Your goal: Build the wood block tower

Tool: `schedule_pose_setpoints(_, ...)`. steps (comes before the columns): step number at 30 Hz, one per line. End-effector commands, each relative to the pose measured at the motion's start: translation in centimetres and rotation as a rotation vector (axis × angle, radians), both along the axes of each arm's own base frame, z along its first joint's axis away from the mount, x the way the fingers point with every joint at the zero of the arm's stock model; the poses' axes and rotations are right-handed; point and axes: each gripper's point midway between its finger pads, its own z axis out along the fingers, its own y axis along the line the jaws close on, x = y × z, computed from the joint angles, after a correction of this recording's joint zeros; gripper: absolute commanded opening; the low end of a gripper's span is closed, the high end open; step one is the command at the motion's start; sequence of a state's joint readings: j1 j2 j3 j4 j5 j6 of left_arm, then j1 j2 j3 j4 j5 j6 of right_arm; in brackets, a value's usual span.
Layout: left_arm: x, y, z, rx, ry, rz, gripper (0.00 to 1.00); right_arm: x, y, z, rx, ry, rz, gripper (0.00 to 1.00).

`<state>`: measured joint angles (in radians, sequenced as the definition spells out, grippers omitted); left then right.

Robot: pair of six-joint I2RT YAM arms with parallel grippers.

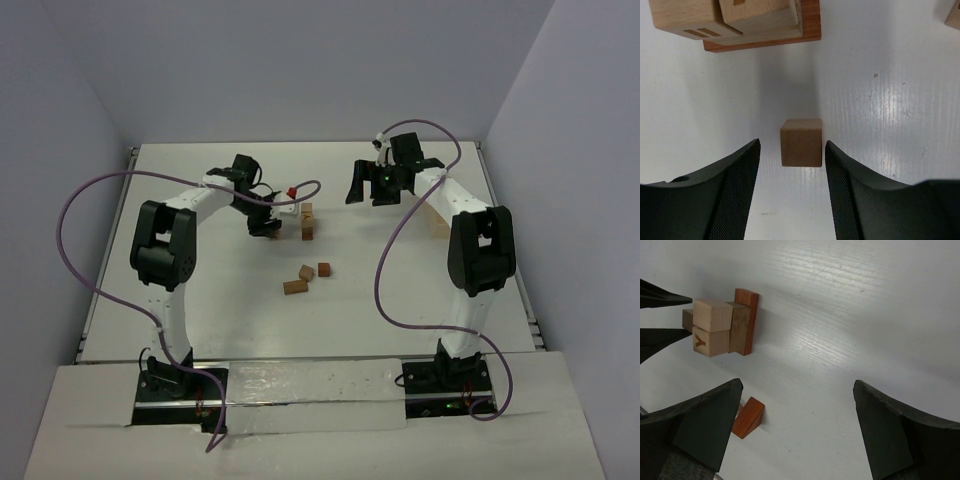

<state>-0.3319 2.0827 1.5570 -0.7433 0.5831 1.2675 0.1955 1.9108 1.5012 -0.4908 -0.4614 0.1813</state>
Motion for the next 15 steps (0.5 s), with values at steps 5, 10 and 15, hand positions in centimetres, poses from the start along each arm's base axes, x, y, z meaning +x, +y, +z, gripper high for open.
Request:
schedule_pose_setpoints(5,0.0,-1.2,0.1,-0.024,0.008,-0.025,0.53,0.9,-0.2,0.6,0.016,-0.028,-0.001,1.0)
schedule_pose_setpoints(10,0.0,-1.4,0.7,-0.024,0.031,0.032,0.24,0.8,-0.1,0.6,0.02,-0.025,-0.003,1.0)
schedule_pose_setpoints(15,-0.2,-2.9,4.8,-0.087,0.091,0.205,0.0,0.7,-0.4,1.2,0.018,-0.037,-0.013,1.0)
